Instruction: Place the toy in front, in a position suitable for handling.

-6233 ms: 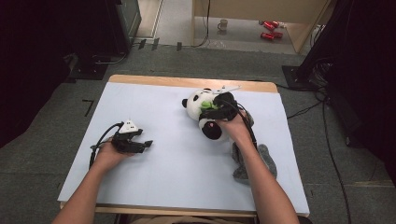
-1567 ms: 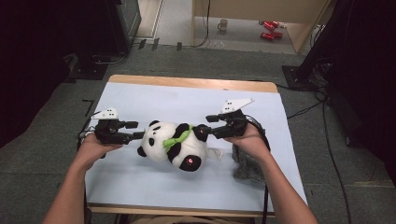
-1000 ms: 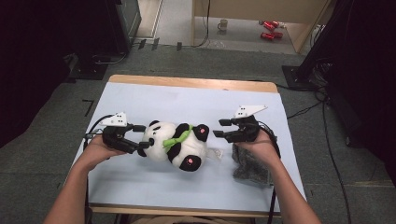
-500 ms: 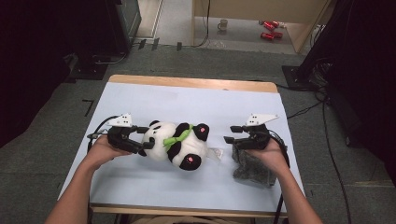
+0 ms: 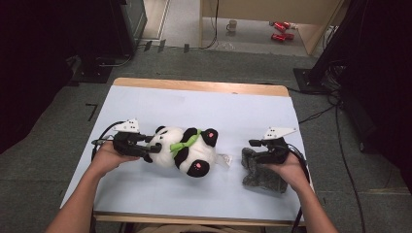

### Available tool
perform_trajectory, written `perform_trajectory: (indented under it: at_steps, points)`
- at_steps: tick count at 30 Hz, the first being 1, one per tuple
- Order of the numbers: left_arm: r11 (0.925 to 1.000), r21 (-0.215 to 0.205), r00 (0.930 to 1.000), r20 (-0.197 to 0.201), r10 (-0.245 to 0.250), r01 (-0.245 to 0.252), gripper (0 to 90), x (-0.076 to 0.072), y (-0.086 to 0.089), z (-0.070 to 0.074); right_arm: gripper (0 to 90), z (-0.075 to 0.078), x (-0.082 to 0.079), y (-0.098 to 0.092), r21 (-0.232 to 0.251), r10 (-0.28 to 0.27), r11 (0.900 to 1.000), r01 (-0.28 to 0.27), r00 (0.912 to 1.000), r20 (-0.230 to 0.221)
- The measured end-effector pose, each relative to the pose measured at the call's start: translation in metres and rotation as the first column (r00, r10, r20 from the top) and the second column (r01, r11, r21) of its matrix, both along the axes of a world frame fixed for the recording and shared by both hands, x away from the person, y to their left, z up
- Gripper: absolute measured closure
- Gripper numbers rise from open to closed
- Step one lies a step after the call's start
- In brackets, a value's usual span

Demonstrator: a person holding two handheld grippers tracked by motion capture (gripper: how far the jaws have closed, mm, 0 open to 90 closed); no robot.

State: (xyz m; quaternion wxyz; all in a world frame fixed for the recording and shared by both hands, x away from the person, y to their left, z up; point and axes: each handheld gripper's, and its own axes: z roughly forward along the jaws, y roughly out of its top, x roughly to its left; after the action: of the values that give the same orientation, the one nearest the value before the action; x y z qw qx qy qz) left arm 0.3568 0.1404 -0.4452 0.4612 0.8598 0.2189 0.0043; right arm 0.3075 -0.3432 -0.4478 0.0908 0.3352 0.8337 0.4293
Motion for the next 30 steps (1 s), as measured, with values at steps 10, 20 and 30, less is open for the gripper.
perform_trajectory:
  at_steps: [10, 20, 30]
  points:
    - [0.9999, -0.001, 0.9997, -0.017, 0.017, -0.017, 64.4, 0.000, -0.001, 0.003, 40.5, -0.012, -0.009, -0.013, -0.014, -0.025, 1.000, 0.024, 0.9990, -0.039]
    - [0.9990, -0.014, 0.9988, -0.027, 0.042, -0.042, 70.5, 0.001, -0.004, 0.009, 36.7, -0.009, -0.018, -0.015, 0.006, -0.023, 1.000, 0.024, 0.9984, -0.052]
    - [0.9957, -0.047, 0.9962, -0.038, 0.079, -0.080, 71.8, 0.001, -0.008, 0.013, 32.4, -0.025, -0.028, -0.024, -0.057, -0.017, 0.998, 0.012, 0.9959, -0.089]
